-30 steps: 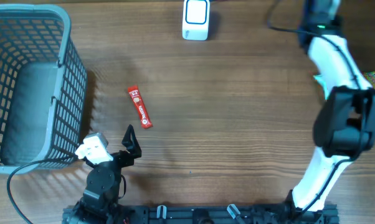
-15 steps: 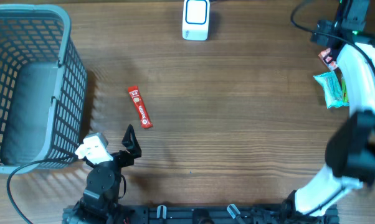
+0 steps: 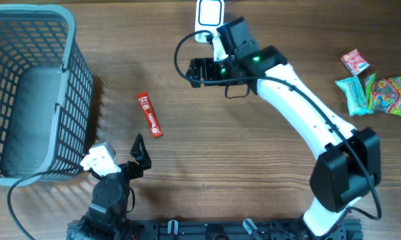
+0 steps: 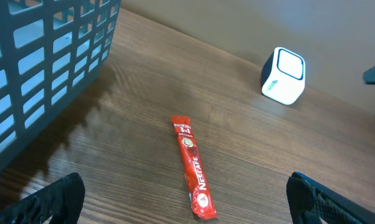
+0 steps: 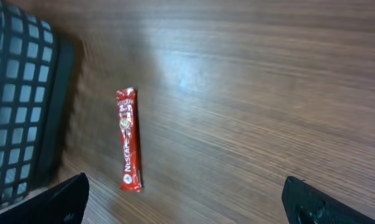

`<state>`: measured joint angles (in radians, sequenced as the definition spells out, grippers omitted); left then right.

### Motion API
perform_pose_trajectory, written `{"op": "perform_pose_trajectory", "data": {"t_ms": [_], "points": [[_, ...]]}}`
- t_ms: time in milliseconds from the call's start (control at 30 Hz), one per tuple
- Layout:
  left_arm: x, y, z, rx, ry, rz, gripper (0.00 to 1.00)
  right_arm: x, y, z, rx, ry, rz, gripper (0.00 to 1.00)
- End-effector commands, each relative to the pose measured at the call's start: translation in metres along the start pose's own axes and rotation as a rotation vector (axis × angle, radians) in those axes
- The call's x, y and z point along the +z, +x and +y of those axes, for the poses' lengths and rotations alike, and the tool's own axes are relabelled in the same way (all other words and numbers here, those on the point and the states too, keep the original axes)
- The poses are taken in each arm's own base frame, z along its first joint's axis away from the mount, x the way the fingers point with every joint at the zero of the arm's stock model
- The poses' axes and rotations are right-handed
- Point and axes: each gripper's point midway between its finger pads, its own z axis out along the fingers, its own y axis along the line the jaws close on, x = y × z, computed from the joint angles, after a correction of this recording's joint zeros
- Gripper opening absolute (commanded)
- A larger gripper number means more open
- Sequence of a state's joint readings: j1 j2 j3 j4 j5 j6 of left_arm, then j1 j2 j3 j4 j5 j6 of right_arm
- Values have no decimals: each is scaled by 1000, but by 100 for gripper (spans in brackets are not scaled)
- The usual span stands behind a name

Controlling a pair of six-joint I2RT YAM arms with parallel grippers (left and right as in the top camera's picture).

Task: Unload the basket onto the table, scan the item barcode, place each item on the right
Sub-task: 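Move the right gripper to the Nescafe sachet and grasp it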

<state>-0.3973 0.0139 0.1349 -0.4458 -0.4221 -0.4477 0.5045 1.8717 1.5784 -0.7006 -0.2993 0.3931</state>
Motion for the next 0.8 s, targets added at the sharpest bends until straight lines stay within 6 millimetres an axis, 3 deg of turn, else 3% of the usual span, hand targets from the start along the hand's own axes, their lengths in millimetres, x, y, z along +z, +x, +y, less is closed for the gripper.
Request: {"op": "perform_pose_trajectory", "data": {"t_ms": [0, 133, 233, 333, 367, 400, 433, 500, 633, 767], "points": [[0, 0, 0, -7, 0, -6, 100, 27, 13, -9, 26, 8, 67, 100], [0, 0, 0, -7, 0, -6, 100, 62, 35, -13, -90, 6, 150, 100], [0, 0, 0, -7, 0, -6, 100, 93, 64, 22, -231, -128, 226, 100], [0, 0, 0, -7, 0, -6, 100, 116, 78, 48, -335, -168, 219, 100], [0, 0, 0, -7, 0, -6, 100, 126, 83, 56, -393, -145, 202, 93], [0, 0, 0, -7, 0, -6, 100, 132, 85, 61, -423, -116, 183, 78], [0, 0, 0, -7, 0, -6, 100, 137, 87, 71, -450, -121, 165, 45], [0, 0, 0, -7, 0, -6, 100, 138, 90, 92, -478, -177, 144, 7], [0, 0, 0, -7, 0, -6, 100, 131, 97, 136, -483, -379, 139, 4], [0, 0, 0, -7, 0, -6, 100, 130, 84, 149, -468, -425, 77, 4]]}}
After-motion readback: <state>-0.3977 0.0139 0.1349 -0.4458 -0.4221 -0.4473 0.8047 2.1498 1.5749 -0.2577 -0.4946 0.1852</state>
